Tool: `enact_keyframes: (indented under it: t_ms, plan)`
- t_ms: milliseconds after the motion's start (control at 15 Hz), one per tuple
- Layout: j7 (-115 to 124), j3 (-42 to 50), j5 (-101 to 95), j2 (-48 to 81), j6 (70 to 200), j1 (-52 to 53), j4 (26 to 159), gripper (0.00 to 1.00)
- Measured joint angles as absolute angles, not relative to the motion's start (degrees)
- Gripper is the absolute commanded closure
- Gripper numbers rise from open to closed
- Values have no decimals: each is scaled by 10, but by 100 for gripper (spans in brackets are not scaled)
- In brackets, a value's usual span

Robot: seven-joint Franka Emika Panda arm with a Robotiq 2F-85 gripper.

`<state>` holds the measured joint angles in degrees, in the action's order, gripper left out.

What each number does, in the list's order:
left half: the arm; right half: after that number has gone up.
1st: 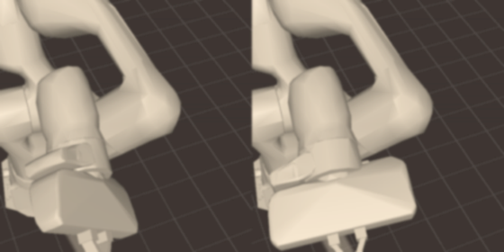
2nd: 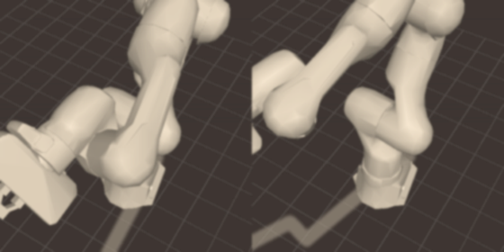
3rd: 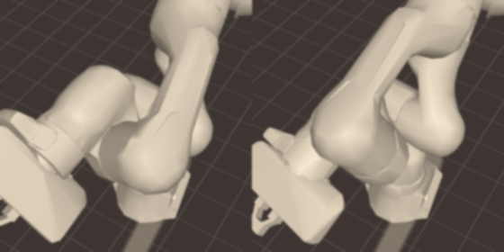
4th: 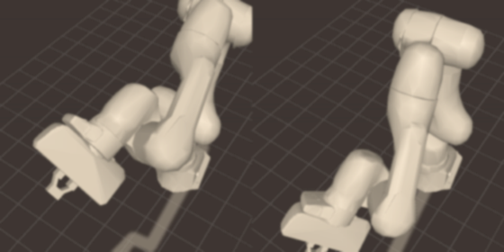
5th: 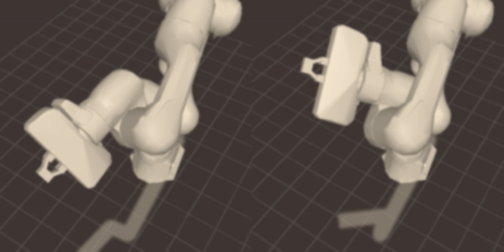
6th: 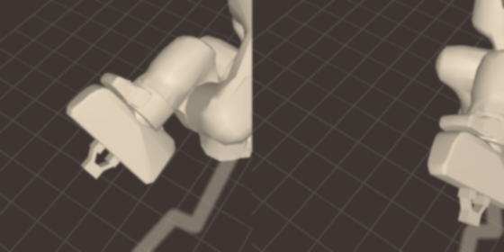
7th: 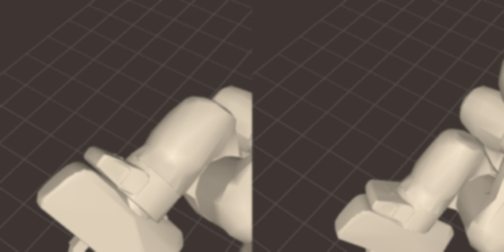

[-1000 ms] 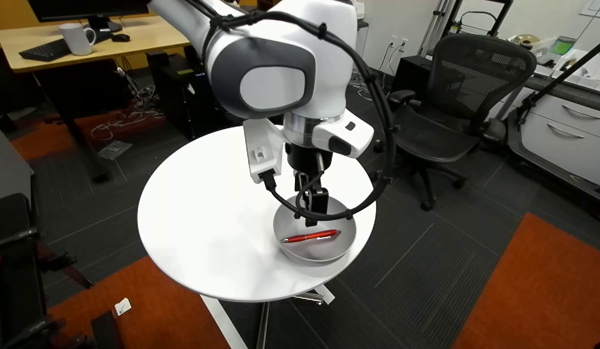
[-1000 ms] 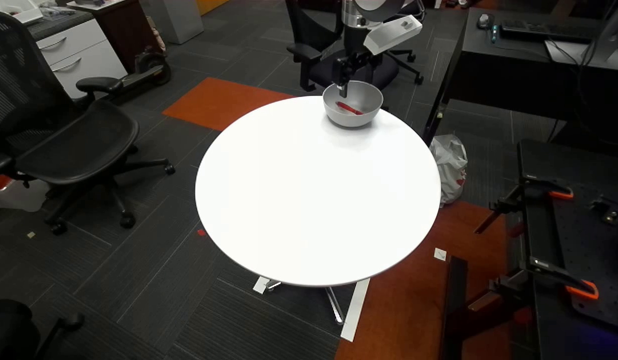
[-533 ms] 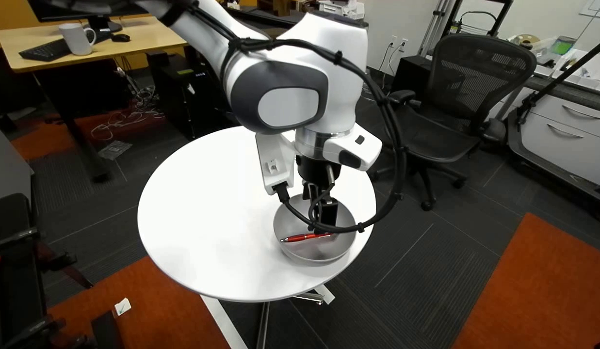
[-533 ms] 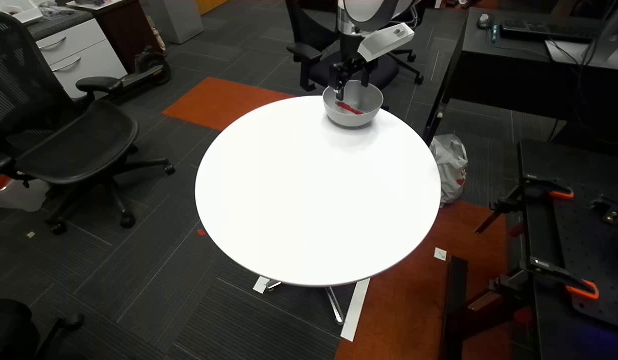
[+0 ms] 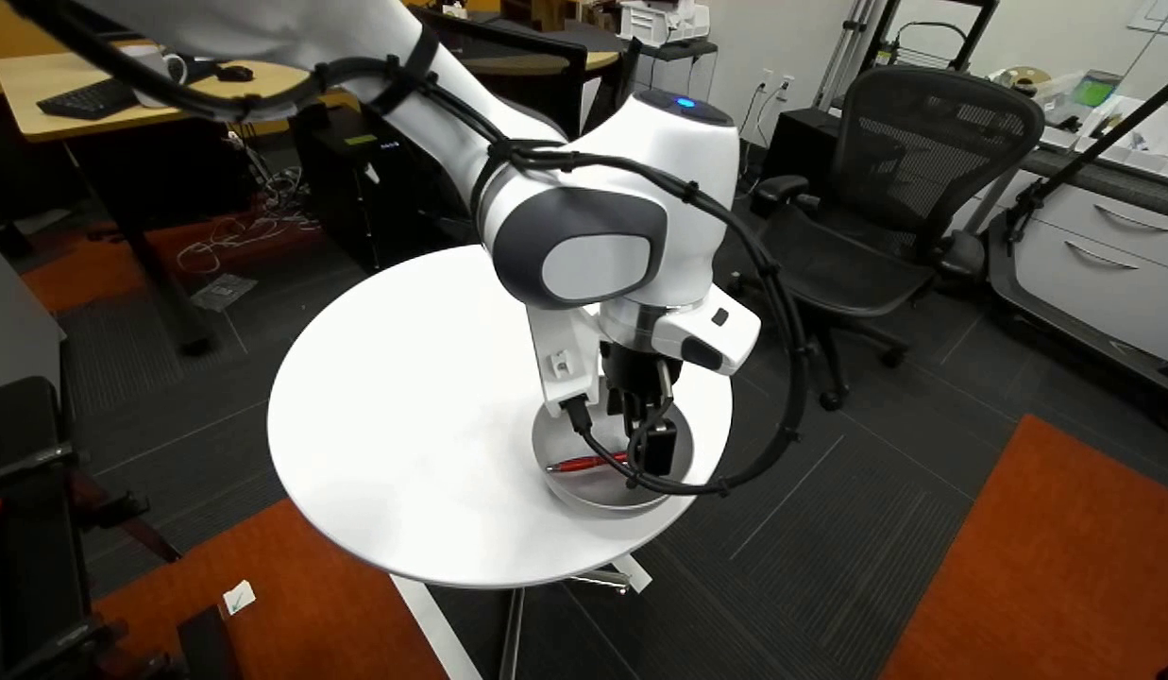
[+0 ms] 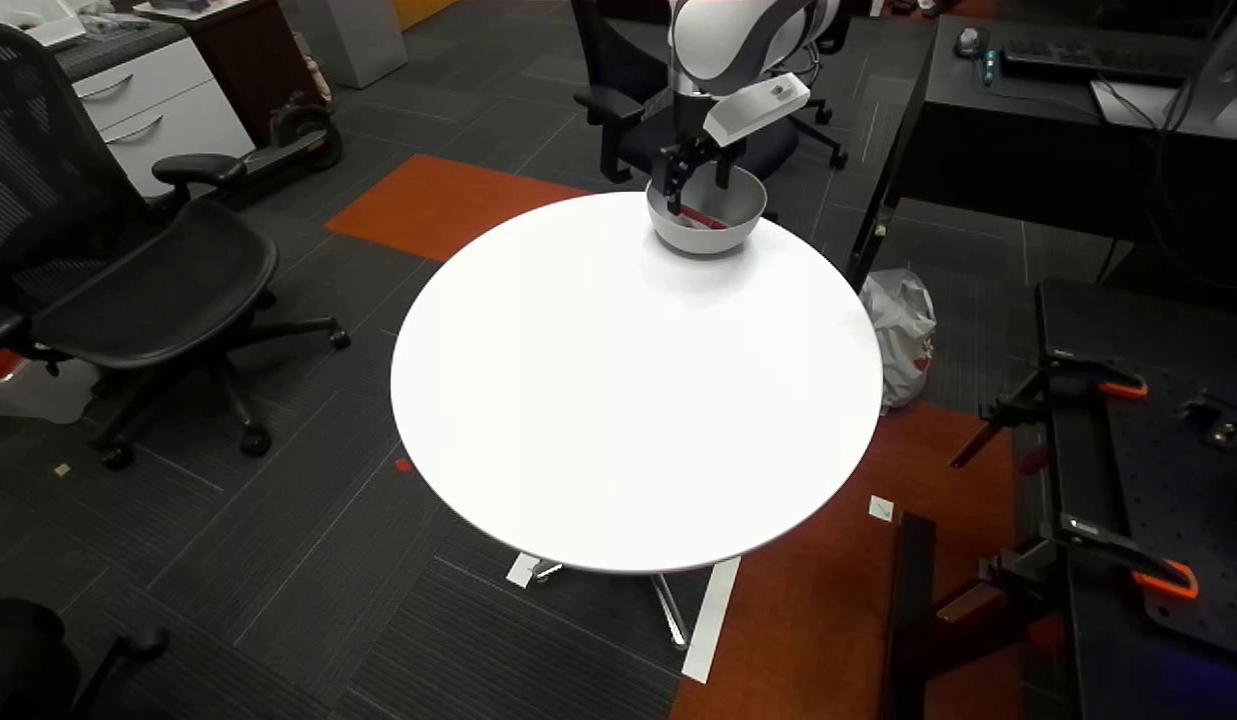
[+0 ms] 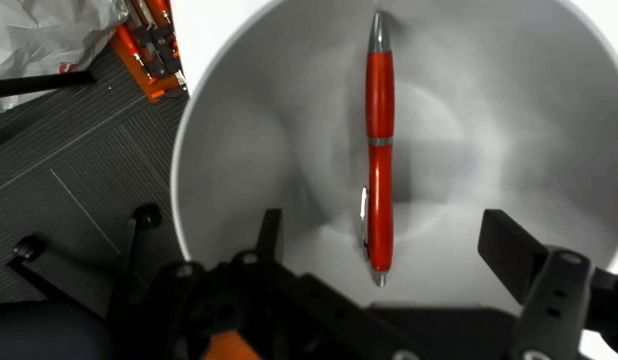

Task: Pick up the pen and put it in the bowl, remove the pen from the bowl and put it back on the table

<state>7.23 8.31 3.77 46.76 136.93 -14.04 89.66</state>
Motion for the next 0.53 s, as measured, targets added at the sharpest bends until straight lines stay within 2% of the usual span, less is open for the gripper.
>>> enact_keyframes:
  t_ms: [67, 133, 200, 533]
  plan:
    - [72, 83, 38, 475, 1369, -142, 889, 0]
    - [72, 82, 38, 483, 1368, -143, 881, 11]
    - [72, 82, 38, 489, 1367, -145, 874, 26]
    - [72, 82, 38, 515, 1359, -148, 845, 64]
